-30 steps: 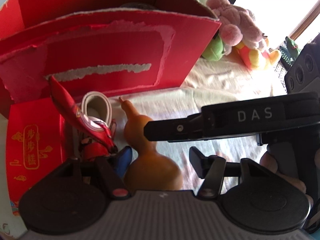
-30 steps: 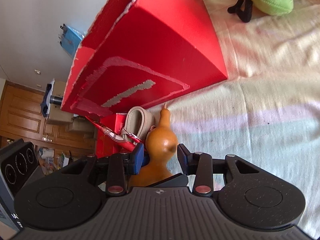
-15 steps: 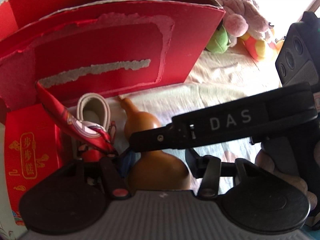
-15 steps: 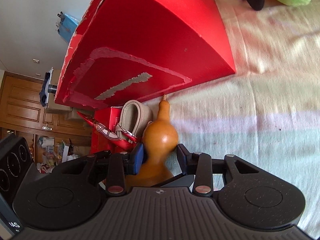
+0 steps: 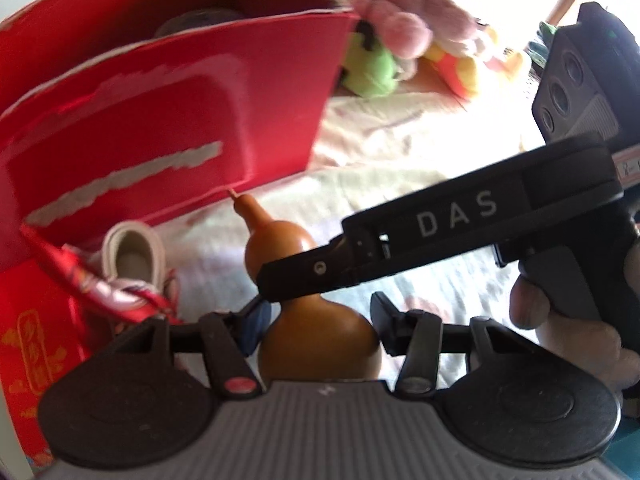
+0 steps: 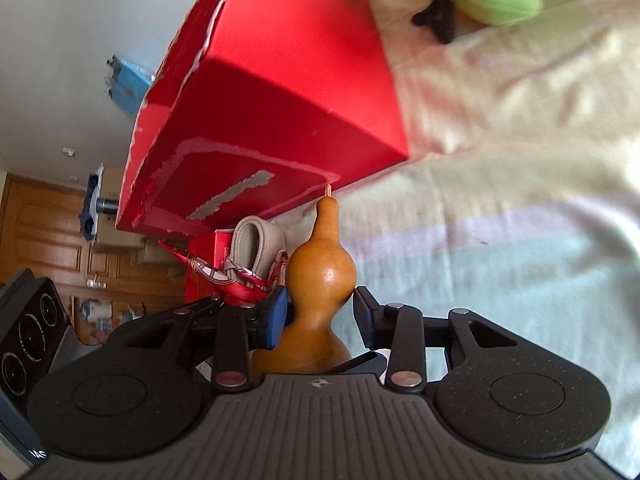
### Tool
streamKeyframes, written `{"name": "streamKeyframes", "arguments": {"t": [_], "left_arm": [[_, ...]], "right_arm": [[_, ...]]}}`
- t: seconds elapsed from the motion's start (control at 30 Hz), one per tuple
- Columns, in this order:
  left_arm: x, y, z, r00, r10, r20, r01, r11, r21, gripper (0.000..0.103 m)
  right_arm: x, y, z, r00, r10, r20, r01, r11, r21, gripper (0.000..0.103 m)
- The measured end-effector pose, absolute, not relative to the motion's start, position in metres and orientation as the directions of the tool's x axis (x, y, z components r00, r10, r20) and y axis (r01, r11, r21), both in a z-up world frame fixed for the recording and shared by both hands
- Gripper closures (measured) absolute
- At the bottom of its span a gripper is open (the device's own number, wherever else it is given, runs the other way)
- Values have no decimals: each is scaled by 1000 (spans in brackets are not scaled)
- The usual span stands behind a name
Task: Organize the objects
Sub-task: 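Lift the gourd with the right gripper and lower it into the red box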
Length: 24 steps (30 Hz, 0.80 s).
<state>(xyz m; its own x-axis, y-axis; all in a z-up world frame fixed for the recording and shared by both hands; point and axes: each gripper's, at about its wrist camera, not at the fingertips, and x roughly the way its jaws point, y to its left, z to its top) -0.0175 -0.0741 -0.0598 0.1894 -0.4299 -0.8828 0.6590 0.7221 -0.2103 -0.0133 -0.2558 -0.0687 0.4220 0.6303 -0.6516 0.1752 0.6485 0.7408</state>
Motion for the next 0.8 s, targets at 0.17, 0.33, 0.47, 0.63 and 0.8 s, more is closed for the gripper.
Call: {"name": "streamKeyframes", "arguments": {"t": [0.17, 0.33, 0.47, 0.63, 0.8], "left_arm": [[-27, -93, -54, 167, -461, -872, 736, 647, -201, 52], [-41, -114, -44, 151, -495, -855, 817, 550, -174, 52], [-51, -127, -29, 157, -534, -831, 863, 483, -148, 52], [-49, -134, -3, 170, -602, -781, 890, 434, -141, 52], [-39, -129, 29, 209, -662, -720, 899, 420, -125, 52]], "right_arm": [[-35, -273, -59, 488, 575, -657, 227, 643, 732, 63], [-58, -285, -45, 574, 487, -658, 262, 652, 712, 63], [-73, -290, -26, 657, 406, -635, 257, 672, 695, 63], [-74, -290, 3, 739, 345, -579, 217, 692, 688, 64], [-58, -283, 34, 788, 326, -522, 140, 730, 669, 66]]}}
